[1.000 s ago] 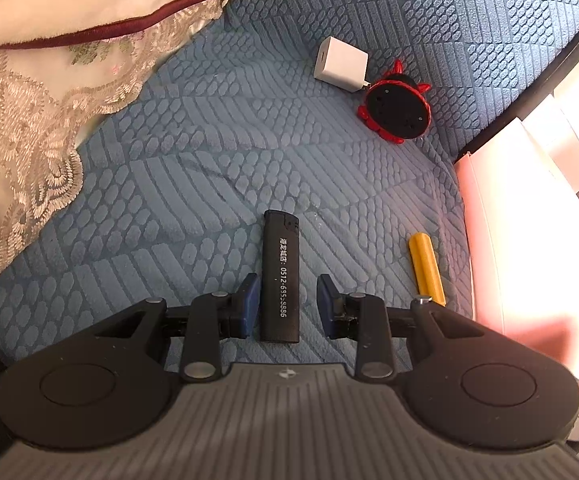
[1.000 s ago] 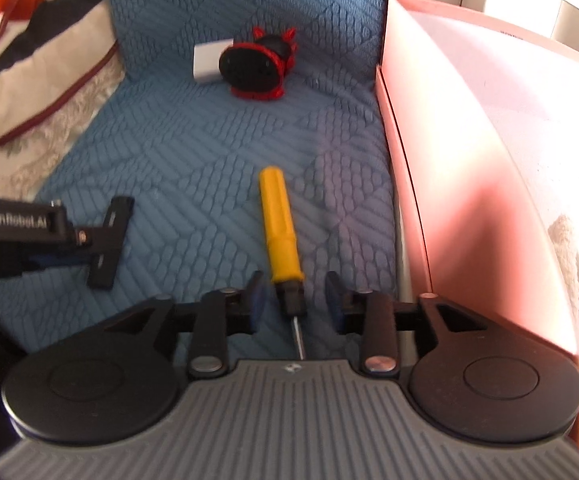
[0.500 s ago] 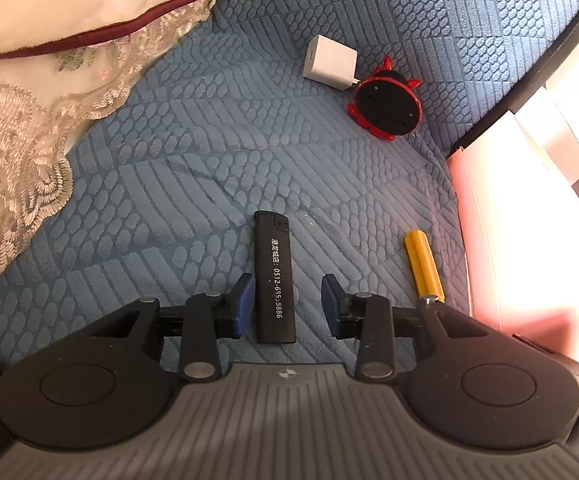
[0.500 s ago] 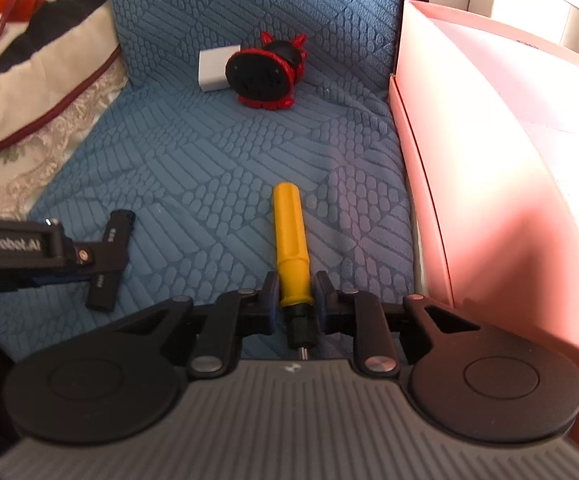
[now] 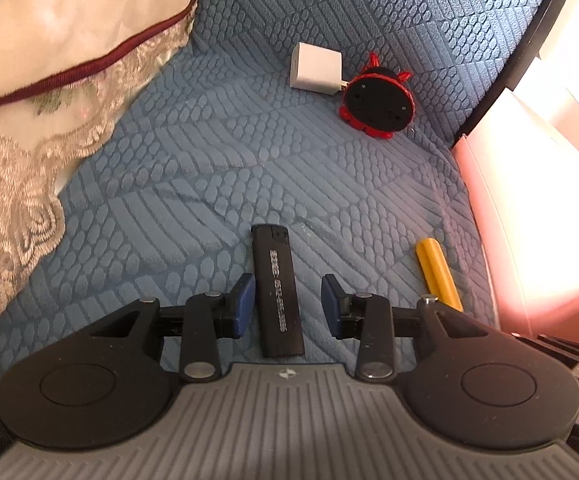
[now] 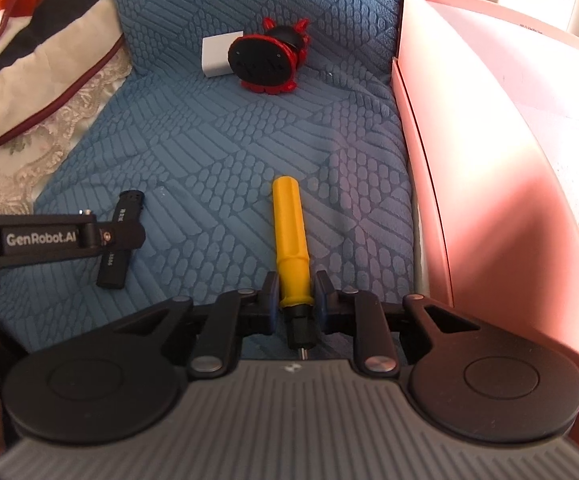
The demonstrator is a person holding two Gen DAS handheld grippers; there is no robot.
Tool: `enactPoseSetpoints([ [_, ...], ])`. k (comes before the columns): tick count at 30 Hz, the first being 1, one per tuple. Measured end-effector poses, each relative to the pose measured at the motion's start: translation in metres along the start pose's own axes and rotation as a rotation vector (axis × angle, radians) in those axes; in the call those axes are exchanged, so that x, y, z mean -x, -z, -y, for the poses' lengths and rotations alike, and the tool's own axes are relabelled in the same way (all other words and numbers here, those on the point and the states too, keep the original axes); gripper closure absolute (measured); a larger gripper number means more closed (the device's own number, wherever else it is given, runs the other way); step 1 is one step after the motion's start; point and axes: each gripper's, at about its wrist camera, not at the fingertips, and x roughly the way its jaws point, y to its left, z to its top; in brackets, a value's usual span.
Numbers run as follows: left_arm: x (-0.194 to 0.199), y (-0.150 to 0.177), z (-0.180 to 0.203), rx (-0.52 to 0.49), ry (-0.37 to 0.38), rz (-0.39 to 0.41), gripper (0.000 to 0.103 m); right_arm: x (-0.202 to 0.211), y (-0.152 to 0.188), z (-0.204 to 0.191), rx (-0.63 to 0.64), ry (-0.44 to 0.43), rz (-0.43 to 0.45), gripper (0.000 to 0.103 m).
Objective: Organize rigid objects
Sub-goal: 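Close the left tool on the black USB stick and lift it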
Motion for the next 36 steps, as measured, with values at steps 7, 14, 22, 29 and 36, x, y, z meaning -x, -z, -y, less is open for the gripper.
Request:
enactPoseSetpoints([
  [7,-0.007,-0.004,0.001,-0.007,-0.031,0.025,0.079,-0.002,0.001,-0.002,0.022,0.021,0.018,0.081],
  [14,0.006,-0.007,-0.004,0.032,0.043,0.027,0.096,0.005,-0.006,-0.002,0.023,0.032,0.019,0.081],
  [22,0.023,-0.004,-0.006,0.069,0.091,0.041,0.101,0.030,-0.013,-0.001,0.034,0.035,0.070,0.081],
  [29,0.026,-0.001,-0.018,0.135,0.108,0.031,0.101,0.035,-0.002,0.003,0.020,0.013,0.080,0.081],
  [36,0.013,0.002,-0.020,0.129,0.031,-0.029,0.074,0.026,0.011,-0.004,0.040,0.014,0.062,0.081],
])
